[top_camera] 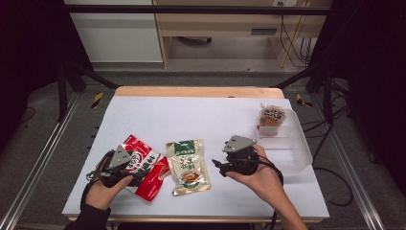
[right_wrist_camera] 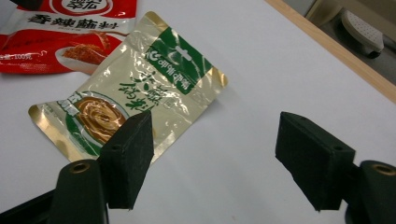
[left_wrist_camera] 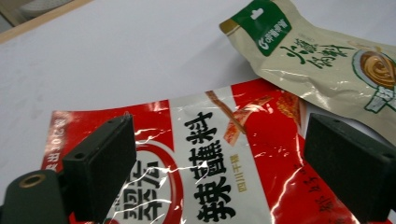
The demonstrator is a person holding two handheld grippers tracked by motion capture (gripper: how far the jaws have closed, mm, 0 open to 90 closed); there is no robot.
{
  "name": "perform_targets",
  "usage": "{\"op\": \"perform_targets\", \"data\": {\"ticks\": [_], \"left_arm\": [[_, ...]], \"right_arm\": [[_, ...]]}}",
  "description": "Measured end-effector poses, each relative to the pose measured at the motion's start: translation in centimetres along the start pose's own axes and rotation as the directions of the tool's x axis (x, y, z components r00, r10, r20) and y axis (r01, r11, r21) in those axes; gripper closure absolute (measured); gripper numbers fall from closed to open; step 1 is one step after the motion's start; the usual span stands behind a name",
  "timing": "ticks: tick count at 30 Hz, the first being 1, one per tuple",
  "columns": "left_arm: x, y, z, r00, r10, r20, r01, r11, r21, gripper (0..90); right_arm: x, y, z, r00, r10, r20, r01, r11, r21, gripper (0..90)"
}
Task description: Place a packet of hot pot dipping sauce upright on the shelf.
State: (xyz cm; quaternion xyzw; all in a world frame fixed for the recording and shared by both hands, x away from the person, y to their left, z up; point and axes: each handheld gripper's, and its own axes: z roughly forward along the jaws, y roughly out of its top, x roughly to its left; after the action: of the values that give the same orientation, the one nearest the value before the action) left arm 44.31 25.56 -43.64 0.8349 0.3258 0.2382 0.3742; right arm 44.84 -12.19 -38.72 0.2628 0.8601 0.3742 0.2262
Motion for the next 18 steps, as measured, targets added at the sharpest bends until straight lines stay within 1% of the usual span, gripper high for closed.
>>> {"op": "perform_targets", "data": {"ticks": [1,4,5,6,7,8,10,12,13,14,15,16,18], "left_arm": [[-0.1,0.2,0.1,1.0000,0.004,0.006,-0.004,1.0000,0.001,9.6],[-0.6,1.0,0.8,0.9987,0.040,0.033,-0.041,0.9991,0.015,9.9],[-0.7,1.3,1.2,0.9980,0.048,0.042,-0.049,0.9987,0.014,9.9],[-0.8,1.7,1.6,0.9967,0.059,0.057,-0.060,0.9980,0.021,9.7],[-1.0,2.1,2.0,0.9956,0.066,0.066,-0.068,0.9973,0.027,9.7],[-1.1,2.4,2.3,0.9952,0.072,0.066,-0.074,0.9970,0.023,9.7],[-1.2,3.3,3.0,0.9937,0.075,0.083,-0.076,0.9970,0.013,10.4],[-1.2,3.9,3.7,0.9924,0.071,0.100,-0.072,0.9974,0.006,10.4],[-1.1,4.3,4.2,0.9915,0.072,0.109,-0.074,0.9972,0.013,10.5],[-1.1,4.6,4.7,0.9904,0.076,0.115,-0.079,0.9967,0.017,11.0],[-1.1,4.9,5.2,0.9894,0.082,0.120,-0.085,0.9961,0.023,11.0],[-1.0,5.3,5.9,0.9893,0.071,0.127,-0.075,0.9969,0.024,11.3],[-1.0,5.7,6.5,0.9890,0.063,0.134,-0.066,0.9977,0.017,14.1]], "right_arm": [[0.5,-0.2,0.3,1.0000,0.006,-0.002,-0.006,1.000,-0.007,29.2],[1.5,-0.7,0.8,0.9998,0.017,-0.007,-0.017,1.000,-0.023,29.9],[1.9,-0.9,1.0,0.9999,0.014,-0.007,-0.014,0.999,-0.028,30.0],[2.6,-1.2,1.5,0.9999,0.009,-0.008,-0.009,1.000,-0.028,29.8],[2.6,-1.2,1.5,0.9999,0.009,-0.008,-0.009,1.000,-0.028,29.8],[2.9,-1.4,1.8,1.0000,0.008,-0.004,-0.008,1.000,-0.022,29.8],[3.5,-2.2,2.5,1.0000,0.002,0.005,-0.002,1.000,-0.005,29.8],[3.6,-2.4,2.5,1.0000,0.001,0.009,-0.001,1.000,-0.001,29.8],[3.7,-2.6,2.6,0.9999,-0.004,0.014,0.003,1.000,0.002,29.7],[3.8,-2.9,2.6,0.9995,0.000,0.030,0.000,1.000,0.012,29.6],[3.8,-2.9,2.6,0.9995,0.000,0.030,0.000,1.000,0.012,29.6],[3.8,-3.1,2.6,0.9993,0.004,0.036,-0.005,1.000,0.011,29.6],[3.7,-3.5,2.5,0.9987,0.013,0.050,-0.013,1.000,0.011,29.5]]}}
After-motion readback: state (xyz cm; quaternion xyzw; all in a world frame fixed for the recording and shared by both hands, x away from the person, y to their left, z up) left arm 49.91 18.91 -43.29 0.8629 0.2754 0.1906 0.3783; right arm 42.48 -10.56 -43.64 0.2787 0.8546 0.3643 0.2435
